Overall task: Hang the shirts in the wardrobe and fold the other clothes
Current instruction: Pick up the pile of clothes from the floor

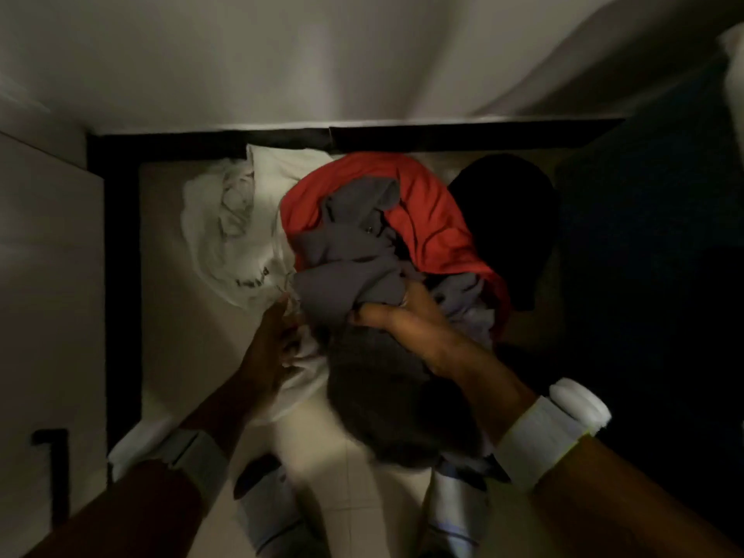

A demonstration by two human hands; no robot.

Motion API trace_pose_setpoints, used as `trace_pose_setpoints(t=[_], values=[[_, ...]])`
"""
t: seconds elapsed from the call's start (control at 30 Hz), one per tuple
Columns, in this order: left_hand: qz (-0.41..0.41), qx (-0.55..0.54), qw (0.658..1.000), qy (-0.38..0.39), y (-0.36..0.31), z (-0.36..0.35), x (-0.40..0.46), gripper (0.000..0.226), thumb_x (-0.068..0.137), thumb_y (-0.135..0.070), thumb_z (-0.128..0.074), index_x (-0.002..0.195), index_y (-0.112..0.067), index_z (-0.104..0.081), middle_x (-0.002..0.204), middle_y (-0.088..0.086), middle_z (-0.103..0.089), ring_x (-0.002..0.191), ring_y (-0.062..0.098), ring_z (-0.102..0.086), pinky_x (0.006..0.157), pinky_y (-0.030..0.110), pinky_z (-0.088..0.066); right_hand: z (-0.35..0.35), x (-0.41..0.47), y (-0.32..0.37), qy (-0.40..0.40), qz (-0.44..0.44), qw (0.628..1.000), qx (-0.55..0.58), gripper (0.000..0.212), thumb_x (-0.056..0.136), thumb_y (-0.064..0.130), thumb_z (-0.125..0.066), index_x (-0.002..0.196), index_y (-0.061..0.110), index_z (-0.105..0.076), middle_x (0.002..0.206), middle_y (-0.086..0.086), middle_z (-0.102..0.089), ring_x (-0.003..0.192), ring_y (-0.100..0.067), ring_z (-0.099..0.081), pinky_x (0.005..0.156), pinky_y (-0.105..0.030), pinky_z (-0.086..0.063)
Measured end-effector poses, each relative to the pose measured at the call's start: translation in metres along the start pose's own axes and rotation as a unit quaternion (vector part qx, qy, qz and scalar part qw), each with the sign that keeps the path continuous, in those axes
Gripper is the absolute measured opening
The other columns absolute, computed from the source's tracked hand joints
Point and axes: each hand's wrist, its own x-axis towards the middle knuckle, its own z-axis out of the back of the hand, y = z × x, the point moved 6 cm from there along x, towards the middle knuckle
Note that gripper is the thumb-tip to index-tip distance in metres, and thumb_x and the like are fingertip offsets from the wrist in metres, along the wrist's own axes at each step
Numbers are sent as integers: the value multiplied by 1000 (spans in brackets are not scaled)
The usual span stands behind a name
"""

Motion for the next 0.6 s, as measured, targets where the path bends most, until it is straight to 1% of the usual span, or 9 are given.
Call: trace_pose_setpoints(t=[0.1,0.2,0.23,0.3,0.37,0.4,0.47,0.53,0.6], values=[[-86,-56,995,2,-13,3,-5,59,88,-69,-59,118,-20,-70,110,9,-74,97,31,-66,87,45,-49,11,-10,13,67,19,991,111,23,86,-1,-74,99,18,-74,98,1,-79,93,-13,-75,86,-27,-59],[-129,-13,988,-78,-37,31,7,78,81,-76,-65,124,-10,-67,107,12,-70,89,27,-67,77,39,-54,76,7,9,-124,50,987,90,18,89,12,-75,106,18,-74,99,6,-77,89,-8,-74,90,-34,-59],[-149,23,980,-130,-44,42,12,83,79,-79,-66,130,-13,-64,117,11,-69,98,26,-68,84,42,-56,101,17,4,-191,50,978,63,29,88,18,-79,116,19,-71,105,8,-75,94,-7,-72,96,-38,-59],[-154,69,967,-190,-44,61,29,95,68,-83,-71,135,-16,-61,129,10,-68,115,27,-67,102,53,-53,136,41,-18,-266,-20,962,66,83,79,36,-90,150,21,-48,131,5,-64,120,-13,-63,106,-42,-53],[-137,60,980,-128,-35,53,47,93,65,-81,-77,138,-25,-63,134,2,-69,124,23,-65,111,55,-47,145,64,-43,-245,-99,955,138,122,53,61,-97,156,24,-42,145,0,-57,130,-23,-59,104,-40,-53],[-137,48,985,-95,-29,43,53,92,66,-79,-79,142,-31,-60,137,-3,-68,126,20,-64,113,53,-46,137,73,-54,-205,-106,956,180,110,55,63,-94,148,20,-52,138,-2,-61,119,-20,-63,97,-31,-56],[-137,49,988,-47,-30,7,42,89,73,-73,-78,149,-32,-53,140,-5,-66,128,22,-63,115,50,-44,115,74,-56,-177,-74,961,198,57,87,48,-75,130,14,-61,124,-5,-63,106,-14,-62,90,-14,-51],[-91,15,994,53,-24,-43,22,84,86,-65,-70,153,-19,-49,141,7,-63,128,34,-60,120,54,-38,88,61,-53,-196,-43,970,134,60,94,49,-70,141,15,-57,135,-1,-62,120,-15,-60,103,-23,-46],[-58,-67,984,156,-12,-76,12,60,95,-53,-62,144,-18,-61,140,7,-66,128,27,-63,116,46,-45,59,38,-47,-184,-9,974,130,67,85,51,-77,142,20,-60,136,5,-65,123,-14,-62,103,-28,-48]])
